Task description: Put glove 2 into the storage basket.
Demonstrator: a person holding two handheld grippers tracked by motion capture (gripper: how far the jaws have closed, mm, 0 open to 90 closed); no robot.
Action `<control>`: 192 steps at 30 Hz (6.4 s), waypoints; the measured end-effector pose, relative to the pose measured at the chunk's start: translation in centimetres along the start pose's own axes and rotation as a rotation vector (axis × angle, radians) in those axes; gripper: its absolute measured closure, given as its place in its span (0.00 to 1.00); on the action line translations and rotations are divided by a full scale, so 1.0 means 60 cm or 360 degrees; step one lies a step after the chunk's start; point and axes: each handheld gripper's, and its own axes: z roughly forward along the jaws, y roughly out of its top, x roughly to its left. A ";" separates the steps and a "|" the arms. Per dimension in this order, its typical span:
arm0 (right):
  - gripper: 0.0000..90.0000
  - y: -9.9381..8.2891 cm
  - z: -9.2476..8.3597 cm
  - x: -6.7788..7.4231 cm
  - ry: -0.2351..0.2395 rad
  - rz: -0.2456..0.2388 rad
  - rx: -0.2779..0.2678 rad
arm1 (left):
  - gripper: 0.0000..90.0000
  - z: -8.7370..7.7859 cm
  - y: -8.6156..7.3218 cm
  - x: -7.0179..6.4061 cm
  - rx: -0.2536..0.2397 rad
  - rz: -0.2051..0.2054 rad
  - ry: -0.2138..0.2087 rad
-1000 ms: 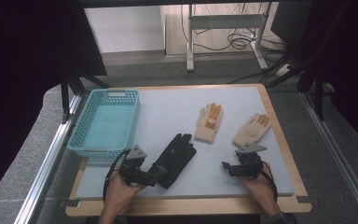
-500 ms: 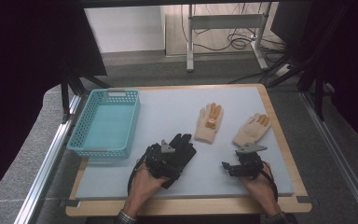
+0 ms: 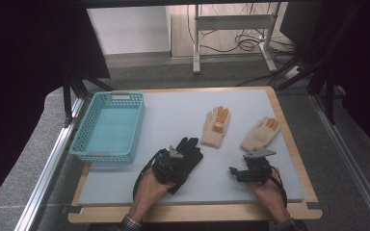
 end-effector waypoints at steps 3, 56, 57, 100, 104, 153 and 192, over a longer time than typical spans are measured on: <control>0.24 0.000 0.000 0.000 -0.0001 -0.0001 0.0000 | 0.49 -0.005 0.001 0.002 -0.0005 0.0004 0.0006; 0.24 0.000 0.000 0.000 -0.0001 -0.0003 -0.0001 | 0.70 -0.179 0.036 0.302 -0.0083 -0.0378 0.0459; 0.24 0.000 0.000 0.000 -0.0002 -0.0004 -0.0001 | 0.70 -0.179 0.031 0.312 -0.0070 -0.0397 0.0475; 0.24 0.000 0.000 0.000 0.0000 -0.0002 -0.0001 | 0.04 -0.136 -0.054 0.458 0.0307 -0.0769 0.0529; 0.24 0.000 0.000 0.001 0.0000 -0.0003 -0.0001 | 0.04 -0.136 -0.051 0.447 0.0372 -0.0678 0.0588; 0.24 0.000 0.000 0.000 0.0002 -0.0004 0.0002 | 0.03 -0.181 0.023 0.260 -0.0284 -0.0279 0.0157; 0.24 0.000 0.001 0.001 -0.0007 -0.0002 0.0007 | 0.05 -0.072 -0.026 0.045 -0.0391 0.0035 -0.0027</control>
